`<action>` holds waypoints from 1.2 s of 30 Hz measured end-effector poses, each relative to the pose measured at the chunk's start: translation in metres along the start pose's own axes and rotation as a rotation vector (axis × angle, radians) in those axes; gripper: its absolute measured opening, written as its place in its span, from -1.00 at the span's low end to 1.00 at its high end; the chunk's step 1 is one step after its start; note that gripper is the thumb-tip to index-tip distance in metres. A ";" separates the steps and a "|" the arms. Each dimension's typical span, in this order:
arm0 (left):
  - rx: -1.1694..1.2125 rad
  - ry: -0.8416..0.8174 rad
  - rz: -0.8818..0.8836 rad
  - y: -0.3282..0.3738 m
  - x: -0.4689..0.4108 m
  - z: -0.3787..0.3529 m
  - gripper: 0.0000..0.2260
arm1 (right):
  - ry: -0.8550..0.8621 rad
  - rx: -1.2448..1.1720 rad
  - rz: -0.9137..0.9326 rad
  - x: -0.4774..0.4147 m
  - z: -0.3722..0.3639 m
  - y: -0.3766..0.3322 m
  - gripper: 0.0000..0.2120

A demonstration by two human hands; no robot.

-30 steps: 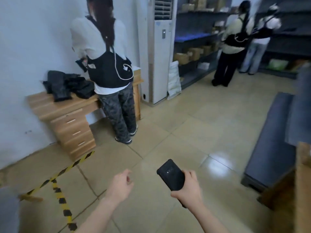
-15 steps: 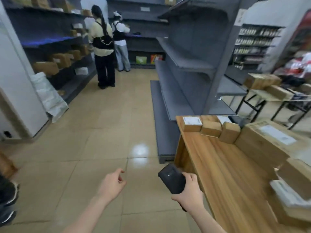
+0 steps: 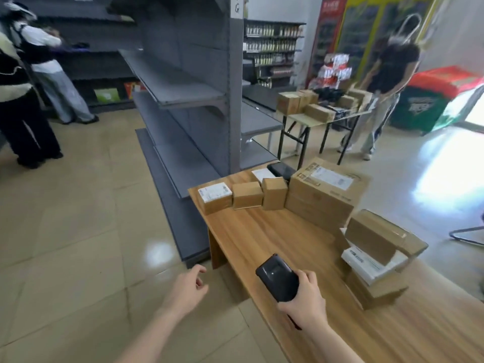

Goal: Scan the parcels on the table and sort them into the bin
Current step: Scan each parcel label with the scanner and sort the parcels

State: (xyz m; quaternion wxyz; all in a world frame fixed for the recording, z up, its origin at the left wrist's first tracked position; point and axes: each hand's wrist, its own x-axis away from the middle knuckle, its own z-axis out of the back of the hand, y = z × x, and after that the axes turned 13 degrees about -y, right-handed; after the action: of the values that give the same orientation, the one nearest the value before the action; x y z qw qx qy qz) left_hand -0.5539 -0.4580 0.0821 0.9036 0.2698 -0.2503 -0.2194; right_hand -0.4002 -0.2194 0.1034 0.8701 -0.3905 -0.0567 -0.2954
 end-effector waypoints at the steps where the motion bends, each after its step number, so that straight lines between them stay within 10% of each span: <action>1: -0.011 -0.007 -0.007 0.007 -0.015 0.001 -0.71 | 0.014 -0.017 -0.003 -0.013 0.007 0.002 -0.24; 25: -0.123 -0.072 0.032 0.027 -0.241 0.057 -0.55 | -0.067 -0.008 -0.057 -0.219 0.032 -0.038 -0.11; 36: -0.305 -0.086 0.041 -0.005 -0.398 0.121 -0.16 | -0.104 0.014 -0.128 -0.324 0.010 -0.113 -0.19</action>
State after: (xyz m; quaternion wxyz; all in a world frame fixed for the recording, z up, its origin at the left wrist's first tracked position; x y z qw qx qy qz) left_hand -0.9338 -0.2962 0.0339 0.9268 0.1148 -0.2579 -0.2478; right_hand -0.7275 -0.1190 0.0768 0.8479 -0.3948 -0.1286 -0.3296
